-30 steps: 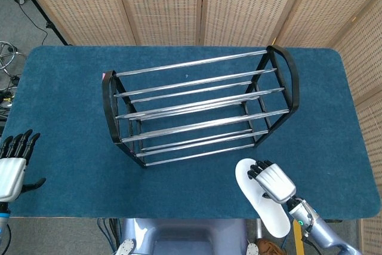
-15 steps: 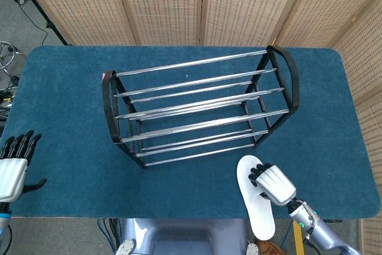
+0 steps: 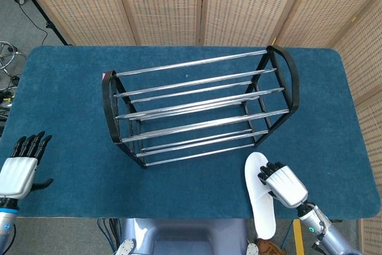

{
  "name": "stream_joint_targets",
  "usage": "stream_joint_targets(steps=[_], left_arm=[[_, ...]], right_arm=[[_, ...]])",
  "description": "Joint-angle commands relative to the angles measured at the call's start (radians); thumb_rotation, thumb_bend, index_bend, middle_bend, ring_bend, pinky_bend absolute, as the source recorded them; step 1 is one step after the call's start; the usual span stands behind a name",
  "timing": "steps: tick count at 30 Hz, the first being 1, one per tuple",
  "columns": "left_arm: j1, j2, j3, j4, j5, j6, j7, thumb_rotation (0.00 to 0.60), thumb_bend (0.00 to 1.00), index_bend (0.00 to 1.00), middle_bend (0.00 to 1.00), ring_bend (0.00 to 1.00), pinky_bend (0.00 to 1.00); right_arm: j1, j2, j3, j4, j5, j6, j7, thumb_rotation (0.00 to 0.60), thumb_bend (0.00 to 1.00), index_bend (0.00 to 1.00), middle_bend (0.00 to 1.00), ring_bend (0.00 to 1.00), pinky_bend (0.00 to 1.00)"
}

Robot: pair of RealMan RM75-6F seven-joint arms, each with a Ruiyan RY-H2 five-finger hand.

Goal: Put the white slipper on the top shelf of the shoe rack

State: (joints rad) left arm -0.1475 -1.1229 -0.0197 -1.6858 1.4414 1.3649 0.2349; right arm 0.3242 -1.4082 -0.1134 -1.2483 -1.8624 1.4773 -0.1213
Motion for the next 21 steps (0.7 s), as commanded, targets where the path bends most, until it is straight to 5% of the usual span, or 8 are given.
stream_joint_targets(steps=[1, 21], left_arm=[[-0.007, -0.033, 0.002, 0.041, 0.024, 0.006, -0.015, 0.6, 0.0, 0.0, 0.0, 0.0, 0.0], [-0.01, -0.062, 0.005, 0.079, 0.039, 0.016, -0.023, 0.6, 0.0, 0.0, 0.0, 0.0, 0.0]], right_arm=[[-0.003, 0.018, 0.008, -0.007, -0.001, 0.015, 0.009, 0.6, 0.35, 0.62, 0.51, 0.46, 0.58], [0.026, 0.186, -0.015, -0.022, -0.105, 0.072, 0.057, 0.6, 0.35, 0.63, 0.53, 0.47, 0.58]])
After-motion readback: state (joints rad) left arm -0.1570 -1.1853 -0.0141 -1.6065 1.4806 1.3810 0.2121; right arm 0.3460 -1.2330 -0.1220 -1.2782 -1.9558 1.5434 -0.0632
